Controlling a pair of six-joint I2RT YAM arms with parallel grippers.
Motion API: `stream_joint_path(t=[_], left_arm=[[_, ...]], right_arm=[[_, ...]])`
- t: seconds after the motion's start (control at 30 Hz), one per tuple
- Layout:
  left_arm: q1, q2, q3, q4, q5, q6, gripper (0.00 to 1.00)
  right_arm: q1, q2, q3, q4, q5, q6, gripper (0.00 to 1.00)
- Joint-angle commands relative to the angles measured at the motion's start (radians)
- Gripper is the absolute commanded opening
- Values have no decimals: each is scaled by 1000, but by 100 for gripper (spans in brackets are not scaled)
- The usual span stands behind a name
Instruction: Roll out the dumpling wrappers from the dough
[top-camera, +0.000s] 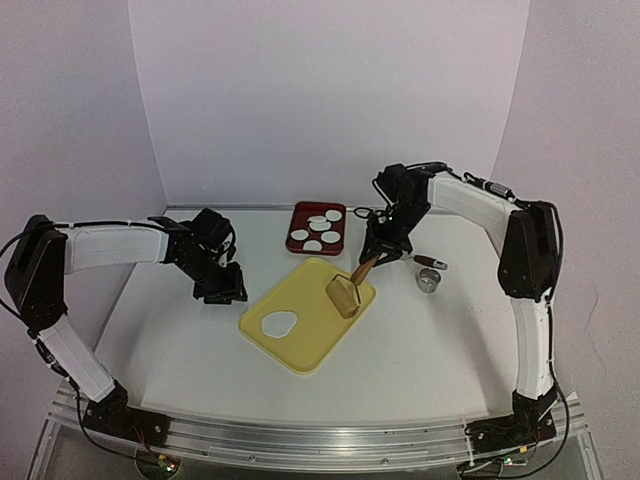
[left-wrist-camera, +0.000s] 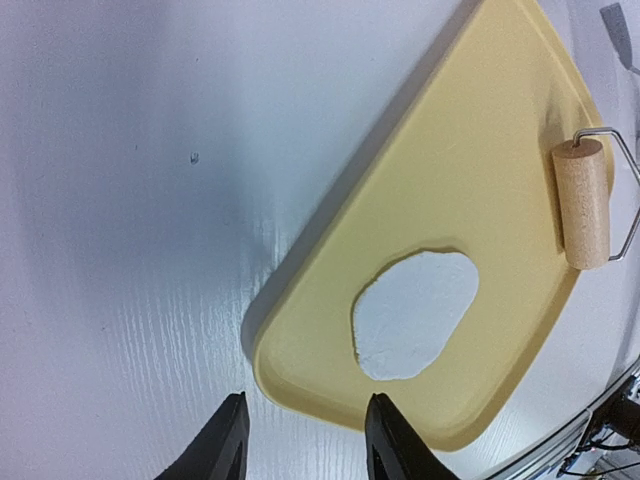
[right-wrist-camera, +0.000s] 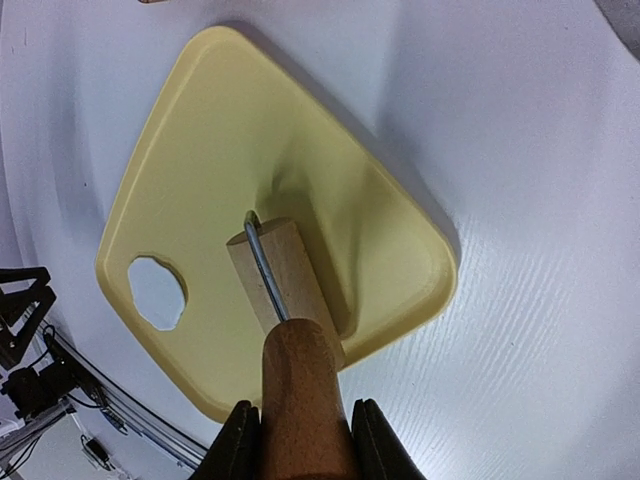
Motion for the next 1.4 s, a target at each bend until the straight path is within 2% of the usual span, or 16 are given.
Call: stream_joint_path(t=[0.0,0.07,0.13,0.33,0.57,0.67,0.73,0.83,0.97,1.2,1.37], left_arm=[[1,-83,-8,10,-5,-18,58],[4,-101,-3,10,-5,-21,68],[8,-102,10,4,0,-19,73],[10,-67,47,6,25,-13,78],[10,-36,67,26,45,3,80],[10,-37,62,37,43,1,81],[10,-35,58,42,44,-1,81],[10,-32,49,52,50,-1,81],[10,-32,47,59,45,3,81],[13,-38,62,71,23,16,82],[39,-53,65,100,37,27,84]], right_arm=[[3,-230,-133,11,76,42,0],[-2,-309,-243,27,97,70,0],[-16,-390,-344,73,96,104,0],[-98,-607,-681,264,42,242,0],[-152,-631,-864,355,41,255,0],[-158,-612,-912,373,89,253,5],[-160,-601,-937,389,117,252,10],[-160,-595,-977,403,197,250,28],[-160,-606,-1010,403,299,240,45],[-161,-662,-1028,391,380,253,75],[-193,-729,-1034,370,412,259,89]])
